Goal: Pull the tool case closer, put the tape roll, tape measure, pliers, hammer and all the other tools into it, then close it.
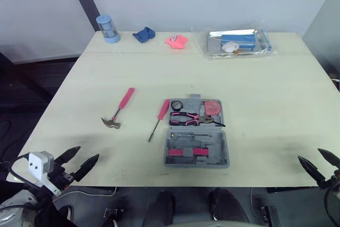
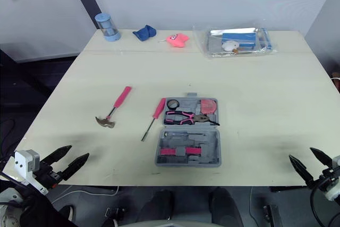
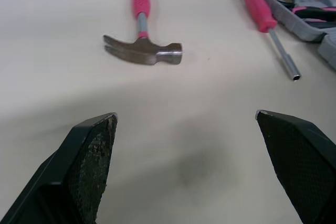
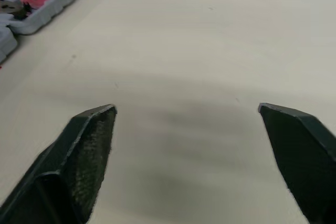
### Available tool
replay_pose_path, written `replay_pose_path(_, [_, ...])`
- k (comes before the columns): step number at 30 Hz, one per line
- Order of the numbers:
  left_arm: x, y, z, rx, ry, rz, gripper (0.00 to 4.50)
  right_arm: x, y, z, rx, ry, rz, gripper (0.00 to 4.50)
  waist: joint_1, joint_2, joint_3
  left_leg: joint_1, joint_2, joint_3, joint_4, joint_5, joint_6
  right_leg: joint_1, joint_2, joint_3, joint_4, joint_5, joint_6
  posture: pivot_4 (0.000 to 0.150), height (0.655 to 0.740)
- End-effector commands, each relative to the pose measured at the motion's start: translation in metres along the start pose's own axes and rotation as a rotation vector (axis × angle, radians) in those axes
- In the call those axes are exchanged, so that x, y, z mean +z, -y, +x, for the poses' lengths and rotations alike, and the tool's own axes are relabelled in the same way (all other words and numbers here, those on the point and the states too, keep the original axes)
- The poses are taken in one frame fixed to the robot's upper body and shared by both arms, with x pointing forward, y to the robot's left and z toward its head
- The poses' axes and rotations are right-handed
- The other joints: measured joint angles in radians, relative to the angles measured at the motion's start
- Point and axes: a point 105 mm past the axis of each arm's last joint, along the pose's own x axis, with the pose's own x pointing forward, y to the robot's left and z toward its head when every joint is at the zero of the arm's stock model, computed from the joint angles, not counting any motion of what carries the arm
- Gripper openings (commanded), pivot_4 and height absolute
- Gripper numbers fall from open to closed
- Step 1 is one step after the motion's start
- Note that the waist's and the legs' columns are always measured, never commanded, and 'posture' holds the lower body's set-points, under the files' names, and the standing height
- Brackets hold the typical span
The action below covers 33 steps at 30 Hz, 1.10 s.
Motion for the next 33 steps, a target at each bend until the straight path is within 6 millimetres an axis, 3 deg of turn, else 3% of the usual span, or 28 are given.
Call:
replay_pose_path(1, [0.007, -0.003, -0.004, 0.014, 0.026, 0.029, 4.5, 0.01, 0.007, -0.005, -0.022, 0.04, -0.038, 4.46, 0.0, 0.0, 0.0, 0.0, 0.0, 0.0, 0.0, 0.0, 0.0, 0.0, 0.0, 0.0, 0.0, 0.0, 0.0, 0.15, 0.74])
replay_pose_path(8, [0.013, 0.0, 0.003, -0.007, 0.051, 0.041, 4.5, 0.021, -0.002, 0.004, 0.011, 0.073, -0.047, 4.46, 0.001, 0.0, 0.0, 0.0, 0.0, 0.001, 0.0, 0.0, 0.0, 0.0, 0.0, 0.001, 0.0, 0.0, 0.0, 0.15, 0.74])
replay_pose_path(16, [0.023, 0.017, 0.02, -0.03, 0.094, 0.051, 4.5, 0.038, -0.026, 0.018, 0.151, 0.096, -0.077, 4.46, 0.002, 0.0, 0.0, 0.0, 0.0, 0.001, 0.0, 0.0, 0.0, 0.0, 0.0, 0.002, 0.0, 0.0, 0.0, 0.15, 0.74])
replay_pose_path(29, [0.049, 0.046, 0.074, -0.048, 0.094, 0.077, 4.5, 0.06, -0.08, 0.028, 0.469, 0.16, -0.145, 4.46, 0.003, 0.0, 0.0, 0.0, 0.0, 0.001, 0.0, 0.0, 0.0, 0.001, 0.0, 0.001, 0.0, 0.0, 0.0, 0.15, 0.74])
replay_pose_path(33, [0.058, 0.056, 0.093, -0.042, 0.068, 0.104, 4.5, 0.066, -0.087, 0.027, 0.529, 0.183, -0.186, 4.46, 0.005, 0.0, 0.0, 0.0, 0.0, 0.001, 0.0, 0.0, 0.0, 0.001, 0.0, 0.001, 0.0, 0.0, 0.001, 0.15, 0.74])
